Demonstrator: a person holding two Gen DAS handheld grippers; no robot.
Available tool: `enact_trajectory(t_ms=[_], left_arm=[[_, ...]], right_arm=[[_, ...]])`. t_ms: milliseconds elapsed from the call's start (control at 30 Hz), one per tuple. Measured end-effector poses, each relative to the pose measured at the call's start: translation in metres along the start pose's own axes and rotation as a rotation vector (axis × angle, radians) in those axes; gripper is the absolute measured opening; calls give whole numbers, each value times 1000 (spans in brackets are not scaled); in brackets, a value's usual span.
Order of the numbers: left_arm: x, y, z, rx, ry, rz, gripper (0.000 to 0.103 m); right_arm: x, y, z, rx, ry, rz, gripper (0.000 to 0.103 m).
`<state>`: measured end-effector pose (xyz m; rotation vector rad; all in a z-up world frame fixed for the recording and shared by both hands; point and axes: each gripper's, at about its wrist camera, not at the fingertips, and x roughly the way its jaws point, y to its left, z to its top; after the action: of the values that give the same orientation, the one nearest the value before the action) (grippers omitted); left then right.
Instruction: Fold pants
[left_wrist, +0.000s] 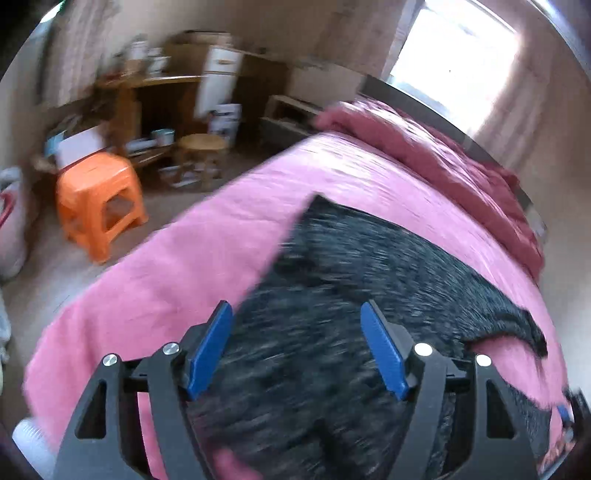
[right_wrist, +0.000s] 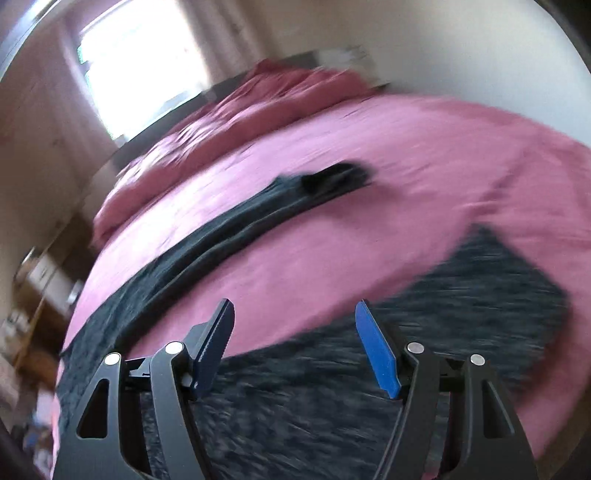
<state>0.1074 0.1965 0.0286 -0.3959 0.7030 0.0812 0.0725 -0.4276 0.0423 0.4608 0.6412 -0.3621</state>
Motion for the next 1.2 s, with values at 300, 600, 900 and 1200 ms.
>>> enact_trajectory(t_ms=[300,600,900,1200], left_arm=[[105,-87,-11,179,88,-69,75],[110,-81,-30,168,69,-125,80],[118,-84,-29,174,80,-133,85],[128,-107,-29,271,122,-66,100]], right_arm=[[97,-7,56,11,66,-91,67],[165,-9,125,-129,16,-233,62],[234,-11,177,-157,97,-337,6],[210,-43,189,-102,-46,-438,10]])
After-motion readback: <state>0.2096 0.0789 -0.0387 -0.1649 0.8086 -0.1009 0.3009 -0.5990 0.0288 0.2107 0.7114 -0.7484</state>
